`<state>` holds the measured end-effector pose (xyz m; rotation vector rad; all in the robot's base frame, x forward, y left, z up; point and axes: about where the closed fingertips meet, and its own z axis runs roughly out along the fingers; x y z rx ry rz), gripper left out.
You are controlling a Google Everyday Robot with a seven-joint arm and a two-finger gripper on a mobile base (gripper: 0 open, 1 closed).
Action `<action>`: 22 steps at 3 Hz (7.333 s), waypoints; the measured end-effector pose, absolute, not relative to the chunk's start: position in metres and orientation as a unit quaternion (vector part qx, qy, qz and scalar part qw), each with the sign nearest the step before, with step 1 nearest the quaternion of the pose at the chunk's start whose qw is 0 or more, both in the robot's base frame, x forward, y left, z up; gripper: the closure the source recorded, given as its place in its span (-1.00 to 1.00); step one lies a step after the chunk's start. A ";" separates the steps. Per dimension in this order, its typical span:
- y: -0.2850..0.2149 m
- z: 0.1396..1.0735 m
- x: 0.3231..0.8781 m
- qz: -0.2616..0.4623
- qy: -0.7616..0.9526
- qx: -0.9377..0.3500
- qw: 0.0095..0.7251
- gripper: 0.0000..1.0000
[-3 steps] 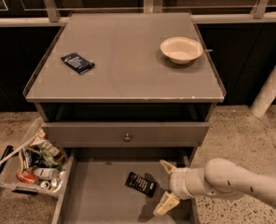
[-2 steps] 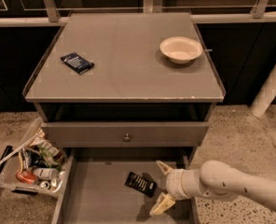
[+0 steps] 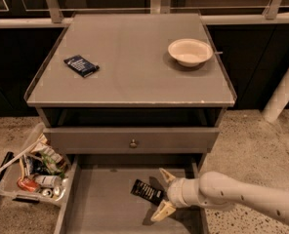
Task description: Pick rxbar chocolate from middle drawer and place on counter
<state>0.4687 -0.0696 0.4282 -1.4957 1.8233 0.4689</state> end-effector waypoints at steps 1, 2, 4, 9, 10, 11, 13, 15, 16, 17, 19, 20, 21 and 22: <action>-0.067 0.401 0.483 0.192 0.719 -0.569 0.352 -1.00; -0.063 0.378 0.494 0.204 0.729 -0.557 0.340 -1.00; -0.060 0.350 0.500 0.226 0.749 -0.531 0.325 -1.00; -0.060 0.345 0.500 0.232 0.758 -0.519 0.322 0.77; -0.060 0.345 0.500 0.232 0.758 -0.519 0.322 1.00; -0.059 0.345 0.499 0.233 0.757 -0.520 0.321 1.00; -0.057 0.385 0.490 0.242 0.729 -0.545 0.336 1.00; -0.066 0.473 0.477 0.251 0.672 -0.586 0.376 1.00; -0.082 0.518 0.472 0.237 0.654 -0.601 0.393 1.00; -0.098 0.560 0.473 0.207 0.650 -0.613 0.399 1.00; -0.117 0.635 0.485 0.089 0.678 -0.625 0.376 1.00; -0.118 0.643 0.477 0.092 0.674 -0.629 0.376 1.00; -0.110 0.676 0.458 0.090 0.652 -0.645 0.389 1.00; -0.099 0.724 0.442 0.076 0.621 -0.666 0.406 1.00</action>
Offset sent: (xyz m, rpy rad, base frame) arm 0.0412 0.0080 -0.0778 0.0263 0.1310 -0.0600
